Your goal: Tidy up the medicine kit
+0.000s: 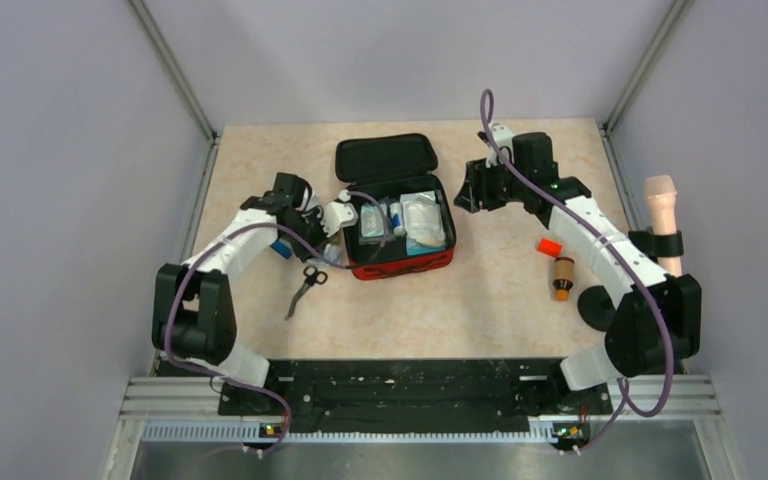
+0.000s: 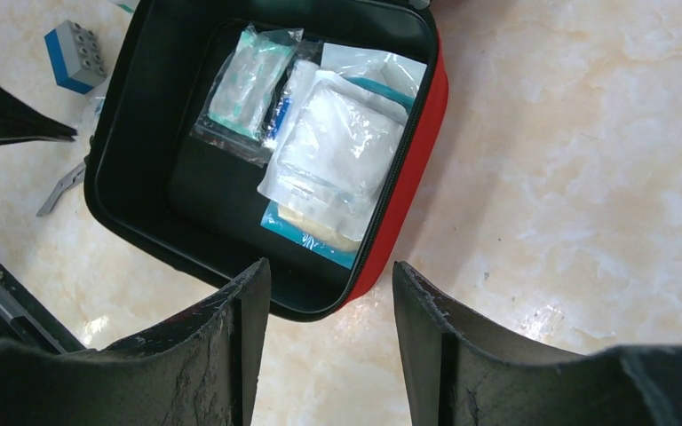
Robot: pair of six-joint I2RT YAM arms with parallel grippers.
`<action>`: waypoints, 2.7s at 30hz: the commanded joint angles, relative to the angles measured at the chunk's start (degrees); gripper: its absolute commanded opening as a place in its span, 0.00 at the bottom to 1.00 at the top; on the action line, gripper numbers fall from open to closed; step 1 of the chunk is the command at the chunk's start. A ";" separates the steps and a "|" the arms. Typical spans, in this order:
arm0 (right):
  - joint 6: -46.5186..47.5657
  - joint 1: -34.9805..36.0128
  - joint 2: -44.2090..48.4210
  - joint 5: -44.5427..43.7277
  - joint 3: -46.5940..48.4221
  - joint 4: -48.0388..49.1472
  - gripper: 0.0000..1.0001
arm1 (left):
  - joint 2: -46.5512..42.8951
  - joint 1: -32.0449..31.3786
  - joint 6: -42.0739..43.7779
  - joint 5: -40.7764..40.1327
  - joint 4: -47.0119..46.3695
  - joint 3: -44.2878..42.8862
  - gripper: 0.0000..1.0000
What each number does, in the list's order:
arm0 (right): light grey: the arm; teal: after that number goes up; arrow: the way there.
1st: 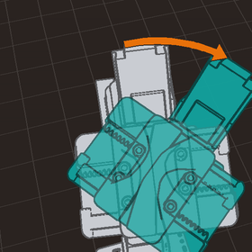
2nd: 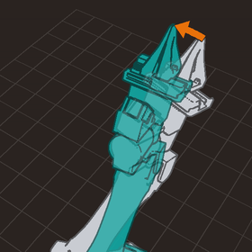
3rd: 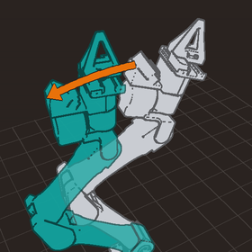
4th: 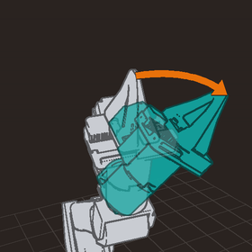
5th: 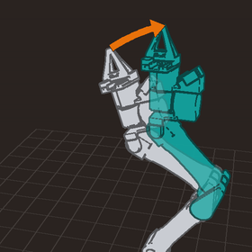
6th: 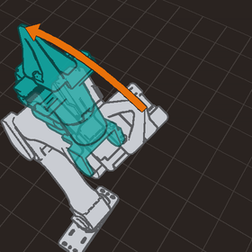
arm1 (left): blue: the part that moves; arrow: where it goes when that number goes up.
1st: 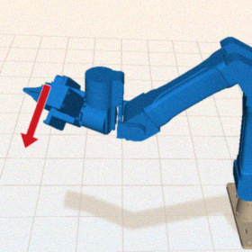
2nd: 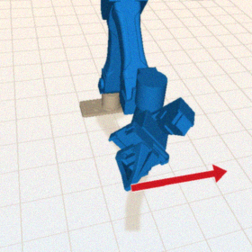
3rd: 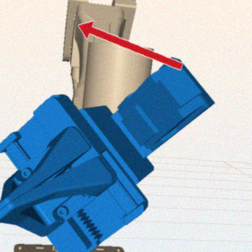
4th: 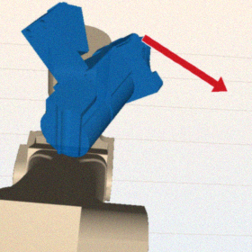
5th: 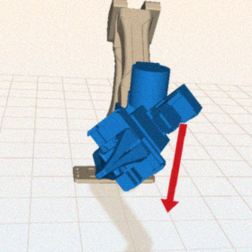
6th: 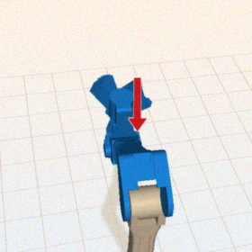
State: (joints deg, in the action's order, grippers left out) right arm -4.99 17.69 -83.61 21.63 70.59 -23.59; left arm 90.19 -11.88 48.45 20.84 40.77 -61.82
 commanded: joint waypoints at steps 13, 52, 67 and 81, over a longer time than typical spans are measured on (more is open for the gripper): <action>-0.71 -0.30 0.04 1.19 1.38 1.77 0.53 | -7.13 0.01 3.63 -0.86 -9.62 5.65 0.93; -0.75 -0.29 -3.06 1.06 4.41 1.55 0.52 | -6.11 -12.50 -17.67 0.86 -9.75 -11.57 0.00; 1.08 -0.38 0.79 -0.92 1.39 0.83 0.53 | 14.54 -14.97 -18.50 -13.31 -11.90 -22.38 0.15; 0.53 -0.69 -0.23 -0.19 1.40 1.18 0.53 | 3.24 -15.18 -23.87 -29.45 -7.82 -26.80 0.99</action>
State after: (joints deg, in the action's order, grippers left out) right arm -4.58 17.45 -85.12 21.08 71.99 -23.62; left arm 102.19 -26.81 25.34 -1.93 32.23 -83.57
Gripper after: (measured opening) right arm 0.525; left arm 0.985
